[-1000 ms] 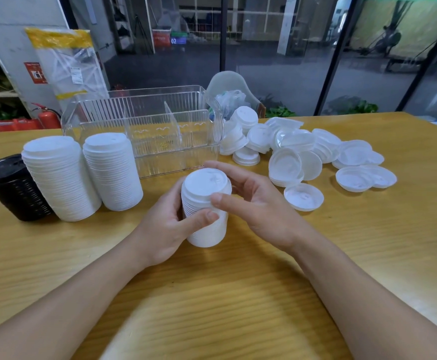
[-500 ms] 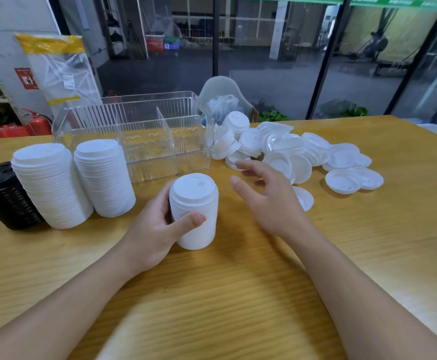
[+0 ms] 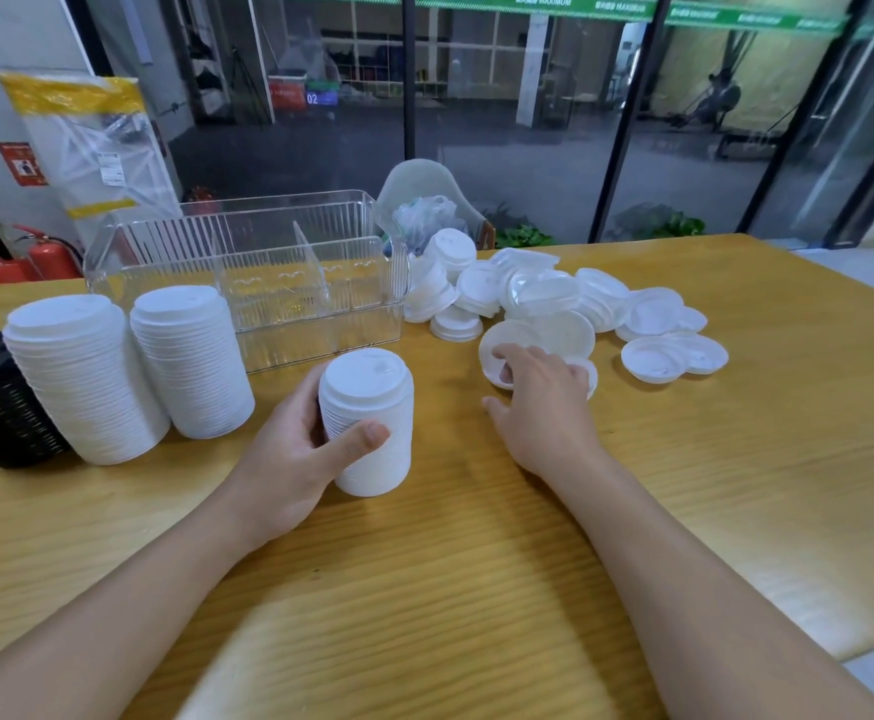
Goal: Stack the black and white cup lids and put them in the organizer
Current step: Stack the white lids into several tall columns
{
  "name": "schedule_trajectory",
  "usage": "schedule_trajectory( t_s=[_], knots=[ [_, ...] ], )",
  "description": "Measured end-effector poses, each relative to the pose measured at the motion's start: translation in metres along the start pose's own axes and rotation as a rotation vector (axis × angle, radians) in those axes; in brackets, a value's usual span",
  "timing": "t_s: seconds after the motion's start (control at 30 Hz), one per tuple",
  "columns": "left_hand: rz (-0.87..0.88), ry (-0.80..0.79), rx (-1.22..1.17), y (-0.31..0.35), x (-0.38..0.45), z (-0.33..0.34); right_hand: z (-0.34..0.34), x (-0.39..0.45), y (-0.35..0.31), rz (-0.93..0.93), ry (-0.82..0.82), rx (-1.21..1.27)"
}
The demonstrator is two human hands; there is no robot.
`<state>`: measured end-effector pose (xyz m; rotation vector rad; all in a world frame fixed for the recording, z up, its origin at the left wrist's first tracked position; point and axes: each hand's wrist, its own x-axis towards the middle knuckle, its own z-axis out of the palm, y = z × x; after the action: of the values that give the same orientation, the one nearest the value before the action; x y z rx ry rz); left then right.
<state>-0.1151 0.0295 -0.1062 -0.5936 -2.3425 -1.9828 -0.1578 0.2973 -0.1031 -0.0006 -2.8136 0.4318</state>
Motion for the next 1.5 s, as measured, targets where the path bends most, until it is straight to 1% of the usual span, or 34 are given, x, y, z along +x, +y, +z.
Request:
schedule_trajectory(
  t_s=[0.1, 0.17, 0.3, 0.47, 0.53, 0.63, 0.73, 0.8, 0.9, 0.97, 1.03, 1.23, 1.4, 1.5],
  knots=[
    [-0.001, 0.008, -0.001, 0.001, 0.0, 0.001, 0.003, -0.002, -0.004, 0.006, -0.033, 0.228],
    [-0.001, 0.012, -0.004, 0.0, 0.0, 0.0, 0.006, -0.003, -0.007, -0.015, -0.045, 0.328],
    [0.001, 0.007, -0.001, 0.0, 0.0, -0.002, 0.012, -0.002, -0.007, -0.104, -0.012, 0.307],
    [-0.002, 0.002, 0.003, 0.0, 0.0, -0.002, 0.014, 0.001, -0.011, -0.169, 0.004, 0.324],
    [-0.003, -0.001, 0.007, 0.001, 0.0, -0.002, 0.014, -0.001, -0.013, -0.161, 0.011, 0.39],
    [-0.007, -0.002, 0.008, 0.001, -0.001, -0.002, 0.014, -0.002, -0.012, -0.107, -0.007, 0.556],
    [-0.005, -0.002, 0.004, 0.002, -0.002, -0.002, 0.012, -0.004, -0.01, -0.084, -0.018, 0.631],
    [-0.005, -0.003, 0.002, 0.002, -0.002, -0.002, 0.004, -0.004, -0.012, -0.06, -0.037, 0.736],
    [-0.005, -0.028, 0.002, 0.004, -0.003, -0.003, -0.01, -0.006, -0.017, -0.022, -0.038, 1.007],
    [-0.004, -0.049, -0.011, 0.005, -0.005, -0.003, -0.015, -0.005, -0.018, 0.021, -0.07, 1.178],
    [-0.005, -0.079, -0.029, 0.006, -0.006, -0.003, -0.013, -0.004, -0.021, 0.058, -0.099, 1.284],
    [0.006, -0.148, -0.032, 0.007, -0.006, -0.003, 0.002, -0.001, -0.025, 0.176, -0.08, 1.32],
    [0.02, -0.167, -0.038, 0.008, -0.005, -0.003, 0.002, -0.002, -0.03, 0.161, -0.124, 1.348],
    [0.021, -0.166, -0.045, 0.009, -0.006, -0.003, -0.003, -0.002, -0.03, 0.15, -0.092, 1.36]
  ],
)
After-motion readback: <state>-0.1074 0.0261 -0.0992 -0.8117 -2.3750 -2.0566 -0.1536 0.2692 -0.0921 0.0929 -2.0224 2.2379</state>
